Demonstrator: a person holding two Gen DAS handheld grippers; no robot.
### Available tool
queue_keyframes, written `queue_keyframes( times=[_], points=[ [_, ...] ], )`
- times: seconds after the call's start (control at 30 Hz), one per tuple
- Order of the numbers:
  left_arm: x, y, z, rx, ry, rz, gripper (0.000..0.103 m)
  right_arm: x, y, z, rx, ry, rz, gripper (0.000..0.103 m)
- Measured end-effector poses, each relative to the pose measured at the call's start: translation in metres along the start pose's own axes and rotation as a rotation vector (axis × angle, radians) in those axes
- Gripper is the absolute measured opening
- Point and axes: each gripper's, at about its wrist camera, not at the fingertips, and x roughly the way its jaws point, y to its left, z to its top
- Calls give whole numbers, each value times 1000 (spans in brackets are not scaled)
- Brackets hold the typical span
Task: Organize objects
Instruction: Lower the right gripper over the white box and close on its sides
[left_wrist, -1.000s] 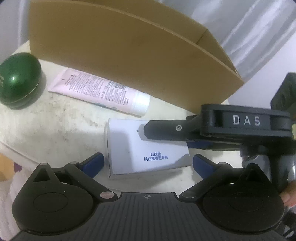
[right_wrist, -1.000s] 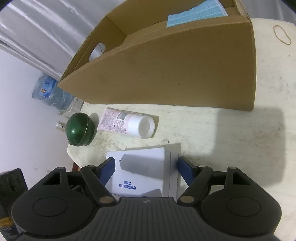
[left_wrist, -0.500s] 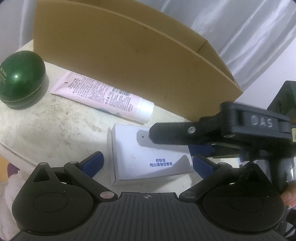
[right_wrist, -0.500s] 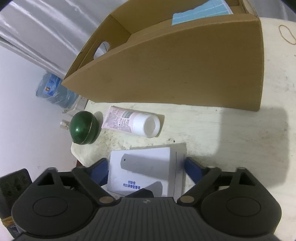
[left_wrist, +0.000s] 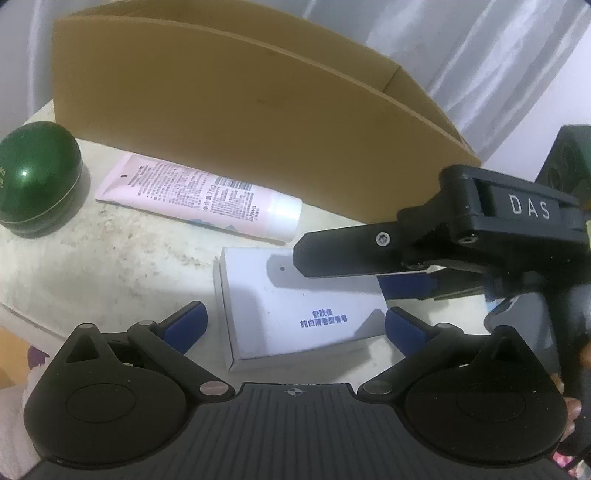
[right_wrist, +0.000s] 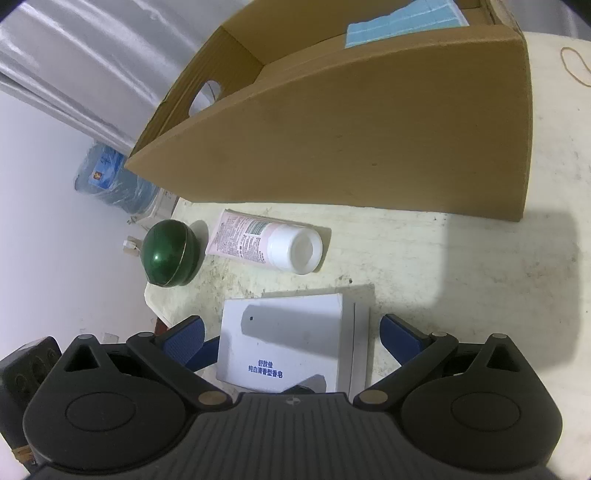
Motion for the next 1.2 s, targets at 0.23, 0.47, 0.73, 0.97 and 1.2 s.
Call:
queue_keyframes(
  times=[0.23, 0.47, 0.73, 0.97, 1.2],
  points=[
    [4, 1, 1, -21, -4, -19, 103, 0, -2, 0, 22, -7, 15, 103],
    [9, 0, 2, -41, -18, -37, 103, 0, -4, 0, 8, -20, 13, 103],
    [14, -9, 1, -50, -15, -8, 97, -3, -9, 1, 24, -19, 35, 103],
    [17, -16, -1, -52, -14, -9, 82, -10, -14, 0, 38, -18, 9, 88],
    [10, -10, -6, -28, 13, -2, 76, -12, -16, -6, 17, -8, 0, 65]
  ],
)
